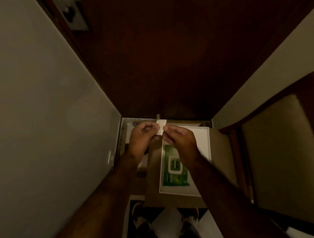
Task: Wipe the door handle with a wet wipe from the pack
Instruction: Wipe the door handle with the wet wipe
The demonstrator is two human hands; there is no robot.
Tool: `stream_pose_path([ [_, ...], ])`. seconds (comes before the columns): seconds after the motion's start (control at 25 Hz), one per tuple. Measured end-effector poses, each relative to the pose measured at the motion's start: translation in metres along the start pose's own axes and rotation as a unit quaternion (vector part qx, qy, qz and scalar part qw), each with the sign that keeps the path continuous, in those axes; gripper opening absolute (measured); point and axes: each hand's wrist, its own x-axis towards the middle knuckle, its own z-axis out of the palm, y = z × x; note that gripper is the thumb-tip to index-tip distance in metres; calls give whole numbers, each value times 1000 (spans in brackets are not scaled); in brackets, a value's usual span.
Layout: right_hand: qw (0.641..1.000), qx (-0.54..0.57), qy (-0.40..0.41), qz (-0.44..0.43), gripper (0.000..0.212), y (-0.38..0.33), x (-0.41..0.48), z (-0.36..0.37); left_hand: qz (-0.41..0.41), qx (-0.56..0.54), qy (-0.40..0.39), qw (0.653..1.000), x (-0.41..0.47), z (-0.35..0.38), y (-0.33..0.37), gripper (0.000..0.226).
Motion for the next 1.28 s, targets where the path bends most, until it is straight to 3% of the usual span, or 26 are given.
stream_pose_path([
  [0.24, 999, -23, -30, -38, 14, -94, -31, 32, 107, 89, -42, 989, -34, 1, 95, 34],
  [0.44, 983, -167, -40, -71, 20, -165, -58, 55, 155, 115, -15, 981, -56, -19, 163, 11],
  [0.56, 959, -263, -35, -94, 7, -202, -75, 74, 172, 157, -8, 972, -69, -37, 204, 19],
  [0.68, 919, -342, -158, -114, 30, -237, -89, 100, 178, 198, -45, 963, -80, -52, 241, 14],
  [0.76, 884, -414, -172, -132, 28, -254, -92, 120, 189, 196, -29, 962, -79, -62, 257, 12],
  [0.8, 882, -421, -159, -140, 26, -261, -92, 130, 196, 180, -4, 964, -79, -68, 262, 12],
  [0.88, 914, -364, -122, -134, 19, -273, -92, 147, 175, 89, 39, 980, -75, -77, 265, 14],
  [0.96, 955, -258, -103, -108, 10, -284, -87, 165, 134, -38, 23, 990, -67, -86, 267, 28],
  [1.04, 968, -210, -106, -83, 11, -292, -79, 184, 116, -116, -2, 986, -57, -91, 270, 28],
  [1.16, 967, -217, -114, -74, 13, -298, -62, 208, 92, -213, 9, 973, -36, -93, 277, 30],
  [1.24, 945, -285, -71, -142, 35, -313, -39, 223, 71, -238, 56, 967, -12, -99, 285, 30],
  [1.28, 916, -348, -37, -194, 51, -328, -27, 227, 61, -233, 88, 967, -1, -104, 290, 31],
])
